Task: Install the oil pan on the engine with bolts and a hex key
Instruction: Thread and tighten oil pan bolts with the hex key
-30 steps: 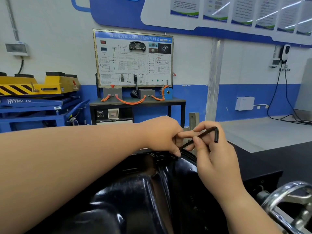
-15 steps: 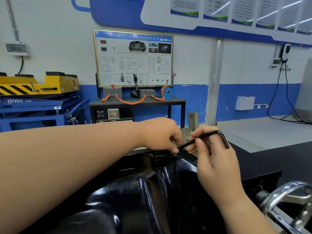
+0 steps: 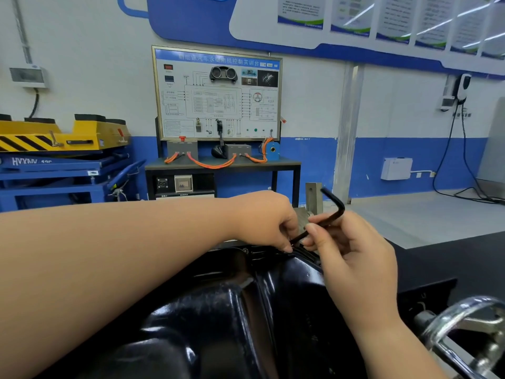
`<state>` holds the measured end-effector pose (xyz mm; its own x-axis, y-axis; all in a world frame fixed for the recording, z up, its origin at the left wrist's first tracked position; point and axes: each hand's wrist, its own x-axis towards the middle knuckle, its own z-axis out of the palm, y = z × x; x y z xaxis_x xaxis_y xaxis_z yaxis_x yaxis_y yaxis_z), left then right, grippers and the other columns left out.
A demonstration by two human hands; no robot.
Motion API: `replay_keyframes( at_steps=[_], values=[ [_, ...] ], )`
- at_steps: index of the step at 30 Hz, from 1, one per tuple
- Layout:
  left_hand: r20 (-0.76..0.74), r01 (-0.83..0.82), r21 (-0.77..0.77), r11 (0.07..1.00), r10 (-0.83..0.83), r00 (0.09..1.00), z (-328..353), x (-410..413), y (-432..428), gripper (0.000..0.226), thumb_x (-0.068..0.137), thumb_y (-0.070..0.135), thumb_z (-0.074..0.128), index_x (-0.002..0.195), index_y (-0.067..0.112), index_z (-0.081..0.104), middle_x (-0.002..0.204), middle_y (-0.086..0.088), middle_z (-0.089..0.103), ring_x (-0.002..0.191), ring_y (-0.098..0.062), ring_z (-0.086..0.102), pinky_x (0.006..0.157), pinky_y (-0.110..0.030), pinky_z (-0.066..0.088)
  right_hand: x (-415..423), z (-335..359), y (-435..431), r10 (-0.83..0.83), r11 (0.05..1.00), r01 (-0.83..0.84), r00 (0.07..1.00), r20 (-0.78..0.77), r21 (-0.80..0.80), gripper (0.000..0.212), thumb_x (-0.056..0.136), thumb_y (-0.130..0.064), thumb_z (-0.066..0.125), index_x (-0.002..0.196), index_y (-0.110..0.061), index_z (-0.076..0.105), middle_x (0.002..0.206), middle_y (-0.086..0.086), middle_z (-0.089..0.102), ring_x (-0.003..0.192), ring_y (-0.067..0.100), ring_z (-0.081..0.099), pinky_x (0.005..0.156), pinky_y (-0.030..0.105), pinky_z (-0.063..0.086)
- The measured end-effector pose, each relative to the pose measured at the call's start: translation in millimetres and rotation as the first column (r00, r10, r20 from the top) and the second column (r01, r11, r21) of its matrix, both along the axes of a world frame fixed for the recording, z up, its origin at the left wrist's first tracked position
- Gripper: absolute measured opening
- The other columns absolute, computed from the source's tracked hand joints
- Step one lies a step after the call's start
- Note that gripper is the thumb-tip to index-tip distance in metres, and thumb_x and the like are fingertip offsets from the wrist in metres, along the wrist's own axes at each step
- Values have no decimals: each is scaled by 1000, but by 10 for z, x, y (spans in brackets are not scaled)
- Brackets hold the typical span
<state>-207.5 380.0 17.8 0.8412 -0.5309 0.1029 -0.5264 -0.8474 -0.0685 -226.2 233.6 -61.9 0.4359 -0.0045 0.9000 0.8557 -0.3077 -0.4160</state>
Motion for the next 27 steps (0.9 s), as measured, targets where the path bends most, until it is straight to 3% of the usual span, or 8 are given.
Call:
replay_keyframes(
  at_steps=[5,13,16,21,24,27],
  values=[
    [-24,-3,-32,999,2,1000,-6,-4,-6,19,84,29,65,89,12,71,66,5,58,58,-5,46,63,-24,39,12,2,45,119,991,-114,990,-78,73,7,83,-20,59,78,-25,58,66,-9,68,66,-4,66,60,2,44],
    [-8,-9,0,1000,9,1000,-3,-10,-19,16,84,23,64,71,17,59,54,9,45,52,-6,42,51,-12,30,26,-22,52,163,985,-157,982,-94,66,11,84,-18,62,74,-17,56,74,-12,69,63,-3,66,60,5,47],
    [17,-8,20,1000,8,1000,-2,-3,-16,27,84,22,64,62,24,48,52,11,43,50,-5,41,50,-14,28,33,-25,62,172,983,-165,980,-102,78,15,82,-12,70,73,-13,58,69,-9,69,61,-2,67,59,7,48],
    [44,-5,7,1000,5,999,-6,-10,-30,40,82,27,66,52,29,40,49,10,41,47,-6,38,50,-9,33,16,-9,78,170,983,-162,981,-92,85,17,80,-24,65,74,-8,60,65,-8,67,61,-1,66,58,4,47],
    [35,-7,25,1000,7,999,-4,-3,-29,29,84,29,65,59,23,50,51,9,41,48,-7,39,49,-12,31,27,-19,75,144,987,-138,986,-80,82,16,83,-16,69,73,-8,60,64,-10,67,62,-2,65,58,3,46],
    [15,-18,28,999,17,1000,-4,11,-15,17,85,29,65,85,12,67,60,9,49,55,-7,43,55,-17,32,35,-28,60,107,993,-103,992,-63,64,14,83,-22,62,76,-10,62,65,-13,66,65,-3,65,60,4,46]
  ],
)
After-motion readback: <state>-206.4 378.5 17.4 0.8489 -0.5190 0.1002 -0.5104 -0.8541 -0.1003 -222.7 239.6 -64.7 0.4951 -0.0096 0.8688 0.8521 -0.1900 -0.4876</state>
